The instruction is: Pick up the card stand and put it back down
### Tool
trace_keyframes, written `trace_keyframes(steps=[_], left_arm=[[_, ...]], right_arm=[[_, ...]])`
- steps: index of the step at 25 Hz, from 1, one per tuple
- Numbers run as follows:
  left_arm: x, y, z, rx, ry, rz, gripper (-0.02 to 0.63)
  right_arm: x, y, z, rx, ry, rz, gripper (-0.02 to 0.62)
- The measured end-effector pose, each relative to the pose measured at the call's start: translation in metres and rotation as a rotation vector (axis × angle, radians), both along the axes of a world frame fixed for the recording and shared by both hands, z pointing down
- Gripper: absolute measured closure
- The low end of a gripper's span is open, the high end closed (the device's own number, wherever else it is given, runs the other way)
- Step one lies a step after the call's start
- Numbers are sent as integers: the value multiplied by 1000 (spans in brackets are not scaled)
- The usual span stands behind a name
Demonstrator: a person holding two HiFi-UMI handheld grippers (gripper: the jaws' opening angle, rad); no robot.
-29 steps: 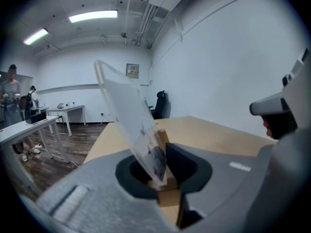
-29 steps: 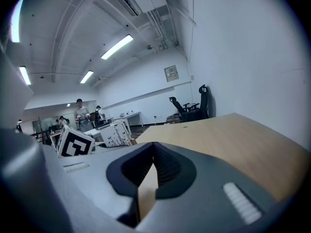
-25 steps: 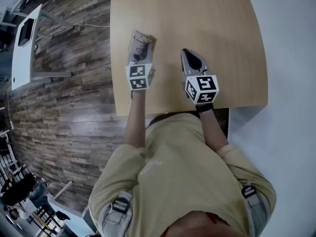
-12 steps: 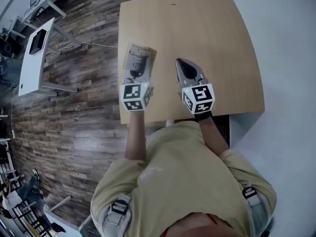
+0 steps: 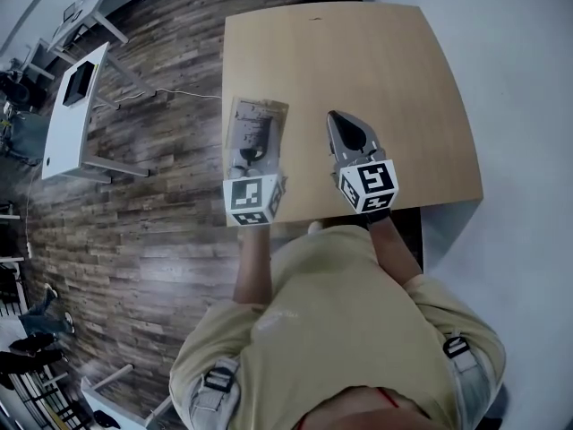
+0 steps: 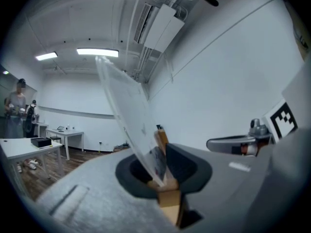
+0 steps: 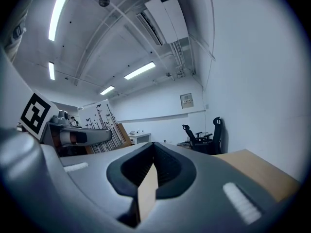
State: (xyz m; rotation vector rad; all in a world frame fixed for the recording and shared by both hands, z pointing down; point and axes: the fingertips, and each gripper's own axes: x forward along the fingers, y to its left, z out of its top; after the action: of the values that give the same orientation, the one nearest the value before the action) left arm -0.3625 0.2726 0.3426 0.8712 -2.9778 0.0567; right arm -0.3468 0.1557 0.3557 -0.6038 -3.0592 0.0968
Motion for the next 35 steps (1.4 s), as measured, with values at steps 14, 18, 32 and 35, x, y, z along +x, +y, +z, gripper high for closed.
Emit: trace_keyframes(steps=[14,18,32,35], left_arm=[[12,-46,9,46,11,168,554],[16,-102,8,42,12,266,554],[136,-320,22,-22,69,755,554],[171,-345,32,-46,85,823,554]], right_arm=[[26,-33,5,36,24,114,591],[39,-82,-5,28,17,201,591],[189,-276,9,-85,44,686,591],[225,-296,16,-102,50,746,591]])
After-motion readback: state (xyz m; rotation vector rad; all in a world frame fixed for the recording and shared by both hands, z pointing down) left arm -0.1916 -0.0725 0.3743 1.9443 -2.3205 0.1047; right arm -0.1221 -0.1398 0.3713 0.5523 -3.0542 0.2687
